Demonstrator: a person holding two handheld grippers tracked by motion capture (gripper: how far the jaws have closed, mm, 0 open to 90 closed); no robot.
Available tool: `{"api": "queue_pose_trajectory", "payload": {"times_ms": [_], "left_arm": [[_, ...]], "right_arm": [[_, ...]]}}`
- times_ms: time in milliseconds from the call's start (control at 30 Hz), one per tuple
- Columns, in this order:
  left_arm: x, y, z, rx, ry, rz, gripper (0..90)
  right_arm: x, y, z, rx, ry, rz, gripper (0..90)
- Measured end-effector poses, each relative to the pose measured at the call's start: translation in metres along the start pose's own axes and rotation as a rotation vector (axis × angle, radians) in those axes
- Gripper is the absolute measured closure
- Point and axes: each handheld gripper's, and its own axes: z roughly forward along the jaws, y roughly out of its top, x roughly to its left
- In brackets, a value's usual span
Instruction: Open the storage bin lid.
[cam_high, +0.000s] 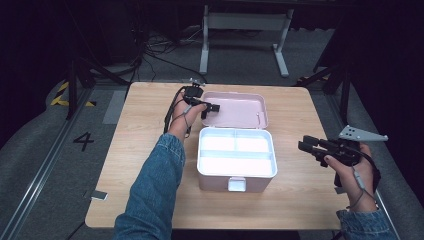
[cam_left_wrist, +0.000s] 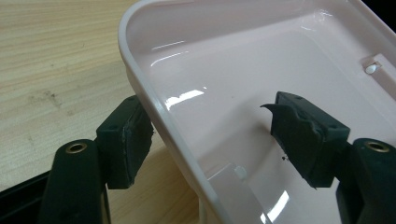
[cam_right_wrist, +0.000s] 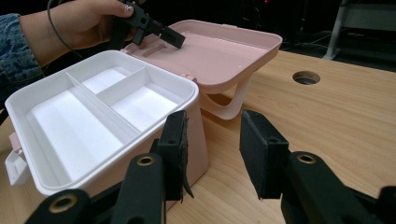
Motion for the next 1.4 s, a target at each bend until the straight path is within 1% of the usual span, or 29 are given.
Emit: {"api": "queue_pose_trajectory", "payload": {"times_ms": [67,100,133,167,200,267,333,367,467,500,533,567,633,667,800,867,900,933,967,1033,1067,1100,1167,1233,1267,1333,1400], "left_arm": [[0.000,0.000,0.000,0.005,0.004,-0.004,29.9],[-0.001,-0.001,0.001,0.000,0.021,-0.014,29.9],[-0.001,-0.001,0.001,0.000,0.021,-0.014,30.1],[-0.001,-0.001,0.001,-0.014,0.036,-0.032,30.1],[-0.001,-0.001,0.001,-0.018,0.037,-0.040,30.1],[-0.001,-0.001,-0.001,-0.019,0.047,-0.027,29.4],[-0.001,-0.002,-0.004,-0.036,0.053,-0.017,28.7],[-0.002,-0.002,-0.006,-0.052,0.055,-0.021,28.3],[-0.006,-0.001,-0.016,-0.082,0.075,-0.006,25.7],[-0.008,-0.001,-0.021,-0.093,0.080,0.008,25.5],[-0.012,0.000,-0.028,-0.116,0.079,0.022,25.3],[-0.015,0.000,-0.033,-0.126,0.077,0.028,25.2],[-0.022,0.000,-0.044,-0.149,0.066,0.053,25.1],[-0.027,0.000,-0.051,-0.160,0.065,0.075,25.1],[-0.041,-0.004,-0.075,-0.185,0.059,0.137,25.1],[-0.046,-0.007,-0.086,-0.199,0.053,0.143,25.0],[-0.048,-0.009,-0.094,-0.210,0.052,0.157,25.0],[-0.048,-0.009,-0.094,-0.210,0.052,0.157,25.0],[-0.050,-0.011,-0.102,-0.214,0.049,0.171,25.0],[-0.053,-0.016,-0.112,-0.219,0.048,0.177,25.0],[-0.055,-0.021,-0.123,-0.220,0.060,0.198,25.0],[-0.055,-0.021,-0.123,-0.220,0.060,0.198,24.9],[-0.058,-0.031,-0.138,-0.209,0.066,0.216,24.9],[-0.056,-0.038,-0.146,-0.205,0.053,0.213,24.9],[-0.056,-0.041,-0.149,-0.213,0.047,0.204,24.9],[-0.054,-0.048,-0.157,-0.225,0.047,0.205,24.9],[-0.053,-0.054,-0.164,-0.240,0.051,0.197,24.9]], "right_arm": [[0.000,0.000,0.000,0.000,0.000,-0.001,62.6],[0.000,0.000,0.001,-0.001,0.003,0.001,62.4],[0.000,0.000,0.001,-0.001,0.003,0.001,62.4],[0.000,0.001,0.001,-0.001,0.003,0.000,62.3],[0.000,0.001,0.002,-0.001,0.002,0.001,62.1],[0.000,0.001,0.003,-0.001,0.006,0.003,61.8],[0.000,0.002,0.004,-0.001,0.004,0.002,61.5],[0.000,0.002,0.005,-0.004,0.007,0.001,61.3],[-0.001,0.004,0.008,-0.005,0.010,0.002,60.0],[-0.001,0.005,0.010,-0.003,0.014,0.006,59.6],[-0.001,0.005,0.012,-0.002,0.015,0.003,59.2],[-0.001,0.006,0.014,0.001,0.020,0.001,59.0],[-0.001,0.007,0.017,0.006,0.025,0.001,58.8],[-0.001,0.008,0.019,0.006,0.030,0.001,58.6],[-0.002,0.012,0.025,0.006,0.040,-0.003,58.1],[-0.003,0.014,0.028,0.009,0.043,-0.002,57.8],[-0.003,0.015,0.028,0.011,0.043,0.001,57.7],[-0.003,0.015,0.028,0.011,0.043,0.001,57.7],[-0.006,0.015,0.031,0.019,0.043,0.002,57.4],[-0.008,0.016,0.032,0.022,0.040,0.005,56.9],[-0.009,0.016,0.032,0.021,0.035,0.004,56.7],[-0.009,0.016,0.032,0.021,0.035,0.004,56.7],[-0.014,0.016,0.030,0.020,0.024,0.004,55.4],[-0.016,0.016,0.028,0.025,0.017,0.014,54.7],[-0.018,0.015,0.027,0.026,0.011,0.013,54.4],[-0.020,0.014,0.025,0.032,0.000,0.021,53.6],[-0.023,0.012,0.022,0.035,-0.006,0.025,53.0]]}}
